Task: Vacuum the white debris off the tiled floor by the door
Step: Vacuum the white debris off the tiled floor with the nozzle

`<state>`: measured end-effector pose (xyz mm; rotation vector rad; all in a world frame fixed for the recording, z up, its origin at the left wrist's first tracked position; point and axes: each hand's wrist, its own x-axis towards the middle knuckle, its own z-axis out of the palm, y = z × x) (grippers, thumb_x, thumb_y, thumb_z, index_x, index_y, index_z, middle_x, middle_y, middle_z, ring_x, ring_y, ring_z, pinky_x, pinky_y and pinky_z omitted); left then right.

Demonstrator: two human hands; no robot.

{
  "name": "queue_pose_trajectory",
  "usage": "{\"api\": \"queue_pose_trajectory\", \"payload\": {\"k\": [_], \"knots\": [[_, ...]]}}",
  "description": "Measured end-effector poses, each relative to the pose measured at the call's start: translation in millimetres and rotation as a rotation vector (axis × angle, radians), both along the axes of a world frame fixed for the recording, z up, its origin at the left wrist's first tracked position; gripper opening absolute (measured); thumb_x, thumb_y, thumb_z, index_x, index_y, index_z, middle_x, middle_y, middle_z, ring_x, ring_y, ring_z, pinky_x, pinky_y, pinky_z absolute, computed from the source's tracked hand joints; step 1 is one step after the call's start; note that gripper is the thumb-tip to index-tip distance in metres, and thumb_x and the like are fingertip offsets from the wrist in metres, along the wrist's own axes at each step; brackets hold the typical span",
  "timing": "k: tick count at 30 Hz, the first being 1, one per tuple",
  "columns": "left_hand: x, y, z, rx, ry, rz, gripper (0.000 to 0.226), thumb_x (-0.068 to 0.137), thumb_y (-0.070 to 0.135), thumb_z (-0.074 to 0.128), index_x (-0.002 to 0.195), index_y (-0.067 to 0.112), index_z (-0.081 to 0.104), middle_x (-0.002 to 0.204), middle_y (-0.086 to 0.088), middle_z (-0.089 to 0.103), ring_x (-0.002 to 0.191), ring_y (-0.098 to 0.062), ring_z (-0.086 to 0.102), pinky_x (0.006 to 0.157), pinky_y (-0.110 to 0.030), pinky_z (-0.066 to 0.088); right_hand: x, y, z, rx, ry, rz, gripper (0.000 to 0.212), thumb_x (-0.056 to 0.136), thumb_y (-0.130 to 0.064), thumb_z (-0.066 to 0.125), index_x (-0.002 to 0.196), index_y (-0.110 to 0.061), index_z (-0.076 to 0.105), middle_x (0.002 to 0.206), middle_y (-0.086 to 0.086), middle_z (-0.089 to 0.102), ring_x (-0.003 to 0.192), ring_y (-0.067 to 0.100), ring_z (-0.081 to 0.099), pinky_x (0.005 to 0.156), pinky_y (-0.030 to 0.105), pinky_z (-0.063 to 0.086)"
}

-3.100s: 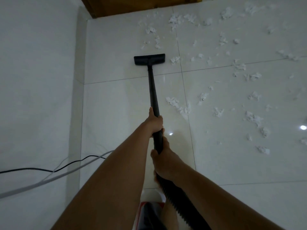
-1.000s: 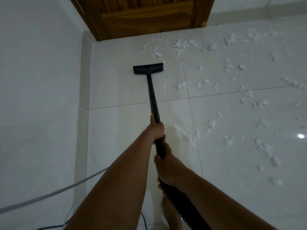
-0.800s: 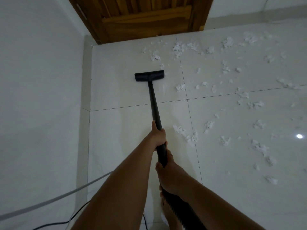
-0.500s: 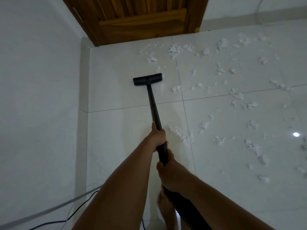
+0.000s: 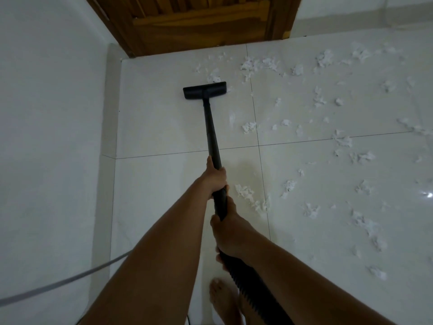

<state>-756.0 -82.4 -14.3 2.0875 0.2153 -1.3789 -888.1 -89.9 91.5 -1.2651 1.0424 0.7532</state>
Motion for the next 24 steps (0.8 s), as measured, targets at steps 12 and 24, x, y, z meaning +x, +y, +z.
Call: {"api": "queue_pose_trajectory", "payload": {"k": [12,24], "knots": [[30,1,3,0.01,-0.011,-0.047,0.067,0.106,0.034,0.037,0.157,0.046,-0.004,0.089,-0.011,0.062,0.075,-0.02,0.061,0.081,-0.04,0.06,27,1,4,0.013,-0.027,-0.005,0.065,0.108,-0.035,0.037,0.156,-0.052,-0.003,0.103,0.018,0.065,0.052,0.018,0.06,0.04,0.024,0.05],[25,-7,13,-0.029,0.015,0.014,0.068,0.108,0.03,0.035,0.158,0.042,-0.009,0.079,-0.01,0.058,0.058,-0.013,0.056,0.048,-0.025,0.049,27,-9,8,-0.051,-0.04,0.064,0.067,0.109,-0.033,0.037,0.157,-0.05,-0.007,0.099,0.015,0.065,0.045,0.014,0.056,0.034,0.017,0.043]]}}
